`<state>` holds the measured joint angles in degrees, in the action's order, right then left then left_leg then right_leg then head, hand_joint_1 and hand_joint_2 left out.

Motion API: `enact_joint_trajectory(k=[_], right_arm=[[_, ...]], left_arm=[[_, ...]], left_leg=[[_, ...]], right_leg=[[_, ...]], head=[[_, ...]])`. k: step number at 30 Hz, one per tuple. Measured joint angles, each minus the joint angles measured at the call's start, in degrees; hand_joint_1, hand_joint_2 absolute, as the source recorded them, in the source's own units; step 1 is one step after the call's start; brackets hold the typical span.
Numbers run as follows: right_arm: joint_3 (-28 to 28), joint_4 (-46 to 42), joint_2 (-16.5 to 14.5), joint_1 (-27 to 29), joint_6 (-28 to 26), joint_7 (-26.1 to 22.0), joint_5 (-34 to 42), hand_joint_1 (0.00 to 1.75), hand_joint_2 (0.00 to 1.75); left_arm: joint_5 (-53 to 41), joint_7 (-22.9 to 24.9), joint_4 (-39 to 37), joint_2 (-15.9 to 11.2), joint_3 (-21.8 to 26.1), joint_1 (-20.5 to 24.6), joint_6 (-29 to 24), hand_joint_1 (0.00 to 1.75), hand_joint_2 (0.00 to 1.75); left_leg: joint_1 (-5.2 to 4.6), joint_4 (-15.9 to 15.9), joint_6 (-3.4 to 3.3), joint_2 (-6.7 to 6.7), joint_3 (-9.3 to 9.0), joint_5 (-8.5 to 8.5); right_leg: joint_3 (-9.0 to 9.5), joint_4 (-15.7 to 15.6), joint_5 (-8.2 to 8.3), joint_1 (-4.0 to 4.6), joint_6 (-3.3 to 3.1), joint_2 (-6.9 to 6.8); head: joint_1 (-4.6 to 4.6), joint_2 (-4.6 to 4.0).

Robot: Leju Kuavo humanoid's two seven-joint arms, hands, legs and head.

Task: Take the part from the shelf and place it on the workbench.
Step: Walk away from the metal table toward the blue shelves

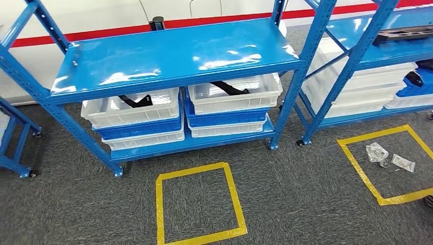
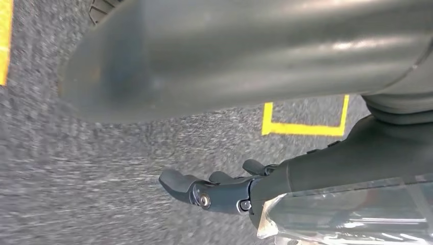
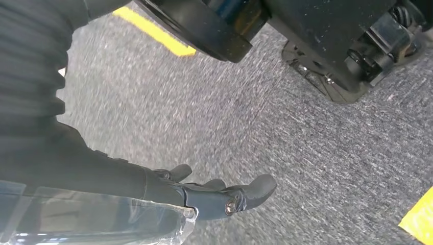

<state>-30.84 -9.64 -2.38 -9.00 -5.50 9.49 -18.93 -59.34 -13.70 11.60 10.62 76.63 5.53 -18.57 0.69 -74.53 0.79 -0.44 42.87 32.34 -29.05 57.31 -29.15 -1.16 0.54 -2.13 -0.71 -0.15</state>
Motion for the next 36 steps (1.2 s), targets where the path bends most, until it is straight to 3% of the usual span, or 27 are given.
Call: enact_joint_trajectory(k=[1,2,4,6,9,11,13,15,16,17,19,21,23,25,27,31,35,36], right_arm=[[0.0,0.0,0.02,0.0,0.01,0.07,0.0,0.0,1.75],[0.0,0.0,0.03,0.0,0.02,0.13,0.0,0.0,1.75],[0.0,0.0,0.01,0.04,0.02,0.2,0.0,0.0,1.75],[0.0,0.0,0.06,0.1,0.01,0.23,0.01,0.0,1.75],[0.0,-0.01,0.05,0.03,-0.09,0.24,0.07,0.0,1.75],[0.01,-0.02,0.09,0.18,-0.31,0.14,0.28,0.0,0.87],[0.04,-0.02,0.2,0.48,-0.57,-0.4,0.5,0.0,0.0],[0.09,-0.01,0.33,0.67,-0.79,-1.21,0.7,0.0,0.0],[0.1,-0.01,0.4,0.73,-0.93,-1.48,0.8,0.0,0.0],[0.12,-0.01,0.48,0.81,-1.09,-1.6,0.9,0.0,0.0],[0.14,0.01,0.59,1.11,-1.48,-1.5,0.98,0.0,0.0],[0.17,0.02,0.61,1.41,-1.8,-1.28,1.05,0.0,0.0],[0.25,0.02,0.54,1.54,-1.96,-1.13,1.09,0.0,0.0],[0.46,0.02,0.49,1.62,-1.98,-0.95,1.24,0.0,0.0],[0.81,0.02,0.49,1.67,-1.98,-0.67,1.38,0.0,0.0],[1.07,0.02,0.48,1.71,-2.08,-0.36,1.4,0.0,0.0],[1.09,0.02,0.51,1.71,-2.1,-0.33,1.39,0.0,0.0],[1.09,0.02,0.51,1.71,-2.1,-0.33,1.39,0.0,0.44]], left_arm=[[-0.01,0.03,0.0,0.0,0.0,-0.08,-0.01,0.0,0.0],[-0.01,0.07,0.0,0.0,0.0,-0.15,-0.02,0.0,0.0],[-0.05,0.11,0.01,-0.02,-0.01,-0.11,-0.07,0.0,0.0],[-0.1,0.13,0.01,-0.03,-0.02,0.12,-0.14,0.0,0.0],[-0.19,0.1,0.0,-0.02,-0.04,0.07,-0.15,0.0,0.0],[-0.33,-0.06,0.0,-0.01,-0.07,-0.01,-0.01,0.0,0.0],[-0.5,-0.28,0.01,-0.01,-0.16,0.06,0.39,0.0,0.0],[-0.6,-0.35,0.01,-0.02,-0.22,0.05,0.86,0.0,0.0],[-0.61,-0.28,0.01,-0.03,-0.23,0.0,1.03,0.0,0.0],[-0.61,-0.17,0.01,-0.04,-0.23,-0.04,1.26,0.0,0.0],[-0.61,0.14,0.01,-0.05,-0.22,-0.07,1.66,0.0,0.0],[-0.61,0.39,0.01,-0.09,-0.22,-0.06,1.87,0.0,0.87],[-0.62,0.58,0.01,-0.14,-0.22,-0.08,1.9,0.0,1.75],[-0.68,0.71,0.01,-0.19,-0.22,-0.1,1.89,0.0,1.75],[-0.72,0.72,0.01,-0.2,-0.23,-0.09,1.65,0.0,1.75],[-0.6,0.6,0.01,-0.2,-0.24,-0.09,0.89,0.0,1.75],[-0.59,0.59,0.01,-0.21,-0.24,-0.08,0.69,0.0,1.75],[-0.58,0.59,0.01,-0.2,-0.24,-0.08,0.69,0.0,1.75]], left_leg=[[0.07,0.13,0.06,0.19,-0.12,-0.66],[0.11,2.53,0.03,0.55,-1.43,-2.18],[-0.05,10.56,-0.36,2.88,-5.97,-5.39],[-0.44,15.3,-1.09,4.43,-8.58,-6.51],[-0.76,15.98,-2.28,2.81,-8.65,-6.52],[-0.45,16.57,-3.08,1.55,-8.91,-7.0],[-0.27,16.75,-3.52,0.46,-8.92,-7.25],[-0.3,16.73,-3.61,-0.63,-8.86,-7.26],[-0.28,16.7,-3.6,-1.16,-8.9,-7.24],[-0.23,16.66,-3.54,-1.63,-8.98,-7.2],[-0.2,16.45,-3.19,-2.36,-9.07,-7.06],[-0.43,16.2,-2.57,-2.72,-8.96,-6.86],[-0.58,16.1,-2.88,-2.73,-8.79,-6.7],[-0.5,16.17,-3.73,-2.66,-8.79,-6.74],[-0.43,16.39,-3.8,-2.65,-8.95,-6.94],[-0.31,16.79,-3.26,-2.65,-9.13,-7.17],[-0.09,16.92,-1.65,-2.64,-9.15,-7.16],[-0.07,16.92,-1.4,-2.63,-9.15,-7.13]], right_leg=[[0.05,0.0,-0.09,0.03,-0.02,-0.79],[0.15,0.0,-0.2,0.04,0.0,-1.5],[0.44,0.03,-0.56,0.27,0.35,-2.71],[0.62,0.03,-0.98,0.69,0.97,-3.79],[1.3,-0.11,-1.4,0.77,1.91,-4.79],[0.49,2.28,-2.9,0.68,2.13,-2.43],[-2.87,9.07,-5.92,0.61,1.81,0.76],[-6.31,15.47,-7.66,0.56,1.95,1.78],[-6.88,15.97,-7.2,0.47,2.38,1.9],[-6.39,14.12,-5.82,0.31,2.99,1.94],[-3.55,6.41,-2.13,-0.12,4.07,2.1],[-1.73,1.3,0.0,-0.25,3.76,2.4],[-1.53,0.56,0.43,-0.21,2.83,2.54],[-1.44,0.5,0.57,-0.13,2.49,2.56],[-1.43,0.51,0.62,0.07,2.23,2.56],[-1.46,0.55,0.6,0.26,2.02,2.56],[-1.57,0.6,0.5,0.45,1.86,2.56],[-1.62,0.6,0.48,0.46,1.83,2.56]], head=[[-0.02,0.0],[-0.02,0.0],[-0.04,0.0],[0.11,0.0],[0.24,0.0],[0.41,0.0],[0.67,0.0],[0.74,0.0],[0.75,0.0],[0.76,0.0],[0.83,0.0],[0.78,0.0],[0.65,0.0],[0.56,0.0],[0.5,0.0],[0.48,0.0],[0.5,0.0],[0.51,0.0]])
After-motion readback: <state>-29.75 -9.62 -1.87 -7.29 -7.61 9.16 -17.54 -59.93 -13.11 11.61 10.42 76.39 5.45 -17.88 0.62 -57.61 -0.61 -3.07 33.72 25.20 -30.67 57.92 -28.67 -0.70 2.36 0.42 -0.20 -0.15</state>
